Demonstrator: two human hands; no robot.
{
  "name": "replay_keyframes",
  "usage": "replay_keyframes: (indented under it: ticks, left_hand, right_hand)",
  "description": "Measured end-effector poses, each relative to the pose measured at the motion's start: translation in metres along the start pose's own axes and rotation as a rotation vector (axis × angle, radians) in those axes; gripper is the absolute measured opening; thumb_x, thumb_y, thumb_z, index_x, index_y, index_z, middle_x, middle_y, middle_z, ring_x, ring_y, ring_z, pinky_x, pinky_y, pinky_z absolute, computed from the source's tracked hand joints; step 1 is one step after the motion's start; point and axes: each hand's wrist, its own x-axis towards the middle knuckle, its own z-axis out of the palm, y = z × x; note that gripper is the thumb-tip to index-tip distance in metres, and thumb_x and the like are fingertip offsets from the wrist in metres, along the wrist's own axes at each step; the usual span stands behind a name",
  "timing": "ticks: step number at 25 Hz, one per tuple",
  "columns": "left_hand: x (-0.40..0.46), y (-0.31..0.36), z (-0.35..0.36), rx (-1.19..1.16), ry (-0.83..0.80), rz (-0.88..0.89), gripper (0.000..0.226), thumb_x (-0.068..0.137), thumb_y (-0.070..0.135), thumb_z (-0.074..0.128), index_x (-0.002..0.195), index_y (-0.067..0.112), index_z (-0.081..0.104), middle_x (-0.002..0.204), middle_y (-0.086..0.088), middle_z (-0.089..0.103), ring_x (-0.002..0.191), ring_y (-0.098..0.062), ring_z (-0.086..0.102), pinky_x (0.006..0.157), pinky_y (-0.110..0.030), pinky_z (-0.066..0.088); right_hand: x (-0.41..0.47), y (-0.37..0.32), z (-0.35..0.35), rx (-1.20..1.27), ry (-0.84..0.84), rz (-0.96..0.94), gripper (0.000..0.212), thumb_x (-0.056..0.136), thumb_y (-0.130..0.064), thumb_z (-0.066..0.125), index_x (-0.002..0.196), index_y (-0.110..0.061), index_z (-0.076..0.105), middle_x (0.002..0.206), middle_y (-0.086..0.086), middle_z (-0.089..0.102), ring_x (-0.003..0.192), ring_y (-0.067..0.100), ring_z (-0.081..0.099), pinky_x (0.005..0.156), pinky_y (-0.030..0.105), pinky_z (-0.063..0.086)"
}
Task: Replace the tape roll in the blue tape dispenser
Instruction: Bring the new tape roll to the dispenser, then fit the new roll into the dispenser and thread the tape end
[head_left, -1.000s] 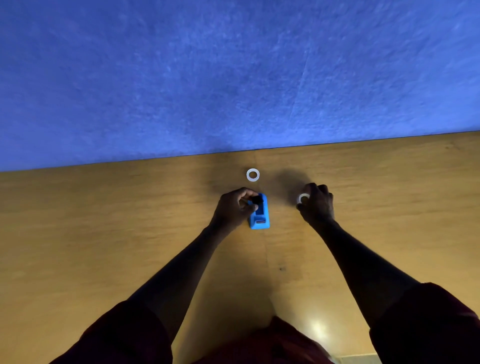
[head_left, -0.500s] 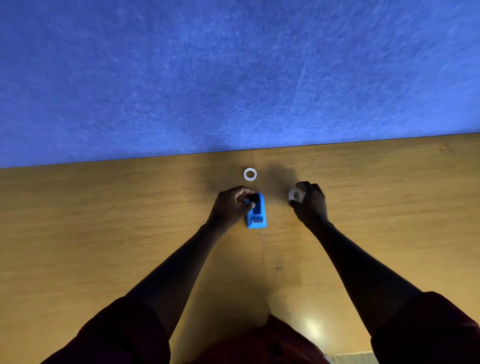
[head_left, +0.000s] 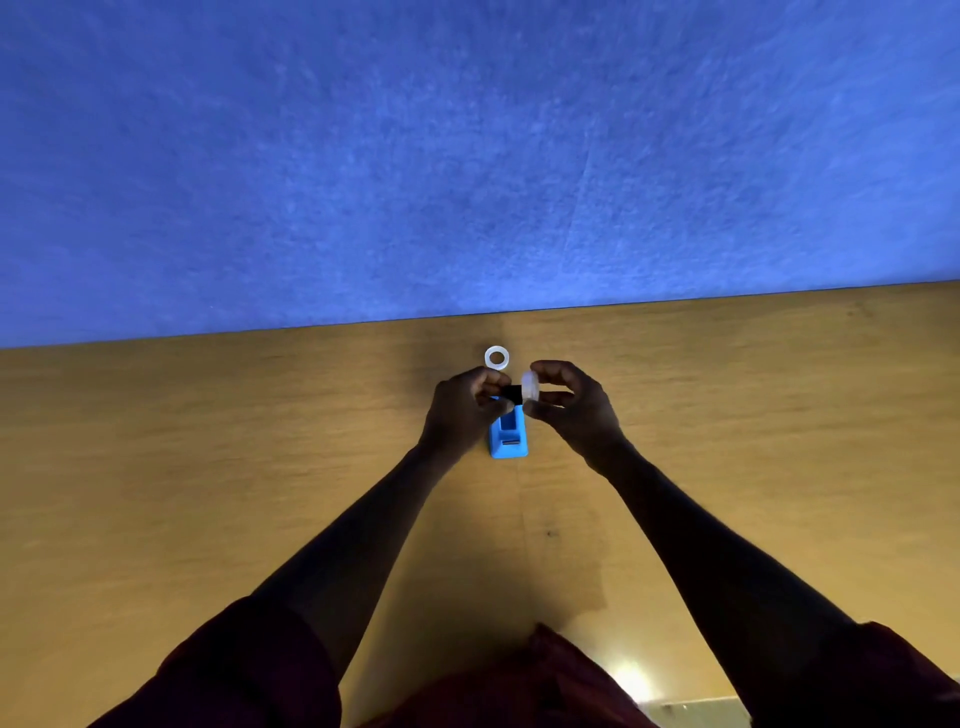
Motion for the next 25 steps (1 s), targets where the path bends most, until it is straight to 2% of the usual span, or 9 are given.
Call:
replay_keyframes:
  ticks: [4,9,12,15,17,22,25]
  left_hand:
    - [-0.003,0.006,-0.002,0.004,0.023,0.04,0.026,0.083,0.013,0.08,0.108,0.017,0.073,0.094,0.017,0.072,0.089,0.011,0.066,0.074,-0.006,0.049]
    - [-0.006,0.01,-0.004,0.0,0.015,0.053,0.028,0.083,0.012,0.081,0.109,0.016,0.073,0.094,0.019,0.071,0.089,0.012,0.066,0.074,-0.006,0.05]
    - [-0.008,0.01,-0.006,-0.013,0.015,0.047,0.026,0.083,0.012,0.081,0.107,0.017,0.073,0.092,0.02,0.071,0.089,0.009,0.068,0.074,-0.008,0.052]
    - [-0.009,0.01,-0.009,-0.024,0.01,0.043,0.027,0.083,0.013,0.081,0.108,0.017,0.074,0.093,0.019,0.071,0.09,0.007,0.069,0.074,-0.009,0.053]
    - [-0.009,0.01,-0.01,-0.03,0.007,0.041,0.028,0.083,0.013,0.08,0.11,0.016,0.073,0.095,0.016,0.073,0.091,0.006,0.069,0.076,-0.013,0.055]
    - [-0.009,0.011,-0.013,-0.075,0.003,0.019,0.027,0.083,0.012,0.08,0.109,0.017,0.074,0.099,0.008,0.077,0.09,-0.002,0.072,0.081,-0.031,0.061]
    - [-0.009,0.012,-0.013,-0.117,0.0,0.006,0.024,0.083,0.012,0.081,0.106,0.016,0.075,0.095,0.009,0.078,0.086,-0.005,0.074,0.079,-0.033,0.062]
  right_hand:
    - [-0.006,-0.006,0.001,0.018,-0.043,-0.019,0.046,0.08,-0.015,0.082,0.119,-0.031,0.064,0.118,-0.016,0.067,0.111,0.013,0.068,0.084,0.03,0.061]
    - [-0.011,-0.014,0.0,0.031,-0.058,-0.043,0.046,0.08,-0.014,0.081,0.111,-0.043,0.063,0.121,-0.015,0.066,0.113,0.015,0.067,0.086,0.032,0.061]
    - [-0.013,-0.018,-0.001,0.049,-0.078,-0.058,0.046,0.081,-0.011,0.08,0.11,-0.043,0.063,0.119,-0.017,0.065,0.115,0.015,0.066,0.083,0.028,0.06]
    - [-0.013,-0.018,0.001,0.031,-0.099,-0.058,0.05,0.081,-0.006,0.078,0.115,-0.038,0.062,0.123,-0.012,0.064,0.119,0.018,0.064,0.09,0.036,0.06]
    - [-0.013,-0.019,0.002,0.013,-0.111,-0.055,0.05,0.082,-0.004,0.077,0.116,-0.037,0.061,0.126,-0.008,0.063,0.121,0.019,0.062,0.092,0.04,0.059]
    - [-0.012,-0.02,0.002,0.03,-0.135,-0.044,0.052,0.082,-0.003,0.077,0.115,-0.04,0.06,0.129,-0.005,0.064,0.12,0.018,0.063,0.09,0.038,0.06]
    - [-0.011,-0.019,0.005,0.045,-0.143,-0.03,0.049,0.081,-0.002,0.078,0.118,-0.031,0.063,0.128,-0.002,0.065,0.117,0.02,0.066,0.088,0.038,0.061]
